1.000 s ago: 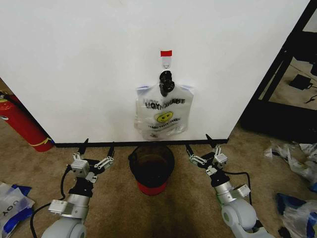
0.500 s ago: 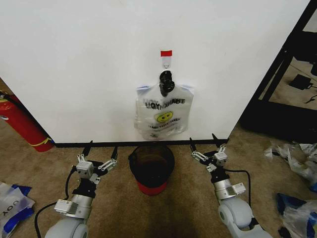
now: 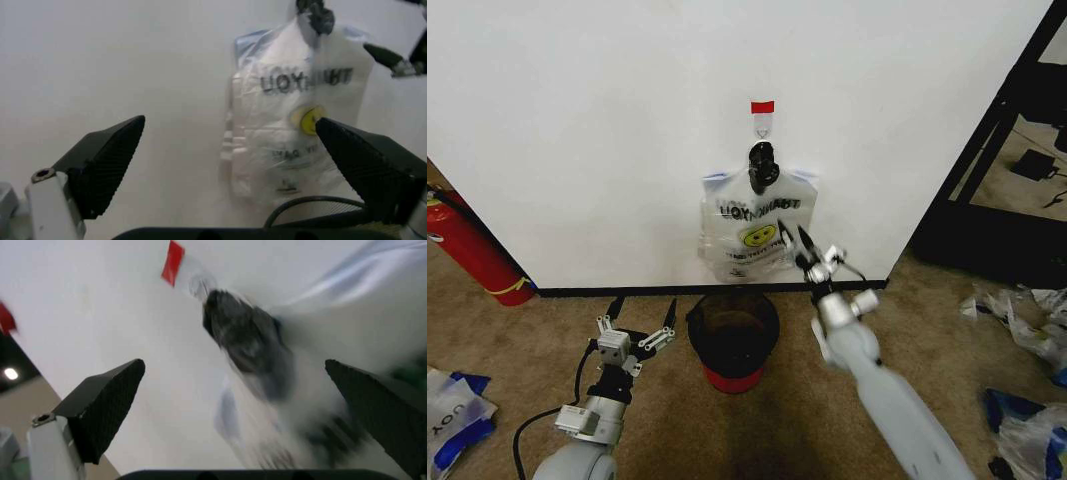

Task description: Pick up the garbage bag from the wall and place it over the trash bin.

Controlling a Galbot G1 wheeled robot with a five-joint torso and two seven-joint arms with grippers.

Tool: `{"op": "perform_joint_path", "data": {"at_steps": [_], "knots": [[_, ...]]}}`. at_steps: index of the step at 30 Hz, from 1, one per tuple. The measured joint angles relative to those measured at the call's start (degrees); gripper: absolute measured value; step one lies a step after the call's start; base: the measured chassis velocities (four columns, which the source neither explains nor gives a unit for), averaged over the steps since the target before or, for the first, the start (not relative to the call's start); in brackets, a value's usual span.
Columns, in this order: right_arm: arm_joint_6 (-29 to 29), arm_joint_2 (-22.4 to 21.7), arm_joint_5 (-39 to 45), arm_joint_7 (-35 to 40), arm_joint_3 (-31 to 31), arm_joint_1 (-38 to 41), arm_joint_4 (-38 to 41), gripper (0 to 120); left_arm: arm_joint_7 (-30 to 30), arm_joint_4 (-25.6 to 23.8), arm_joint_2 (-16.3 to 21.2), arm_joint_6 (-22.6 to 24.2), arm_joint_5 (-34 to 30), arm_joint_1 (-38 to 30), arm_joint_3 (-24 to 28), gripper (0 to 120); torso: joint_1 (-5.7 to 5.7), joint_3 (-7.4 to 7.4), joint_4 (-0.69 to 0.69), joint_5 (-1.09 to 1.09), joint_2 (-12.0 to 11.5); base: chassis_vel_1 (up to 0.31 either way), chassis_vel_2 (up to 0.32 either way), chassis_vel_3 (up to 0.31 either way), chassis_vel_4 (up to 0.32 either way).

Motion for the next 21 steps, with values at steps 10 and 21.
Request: {"op": "perform_joint_path", "data": {"at_steps": [10, 21], "knots": [[-1.4, 5.2, -3.1, -0.2, -0.8, 8.0, -10.0, 100, -0.3, 0.9, 0.0, -0.7, -0.1, 0.0, -1.8, 100, 0.00, -0.01, -0.02, 0.00, 0.0, 0.000, 0.000, 0.000, 0.000], [-1.3, 6.9, -6.2, -0.2, -1.1, 11.3, -15.3, 82, -0.7, 0.5, -0.3, -1.0, -0.1, 0.3, -2.1, 100, 0.00, -0.01, -0.03, 0.00, 0.0, 0.000, 0.000, 0.000, 0.000]]}}
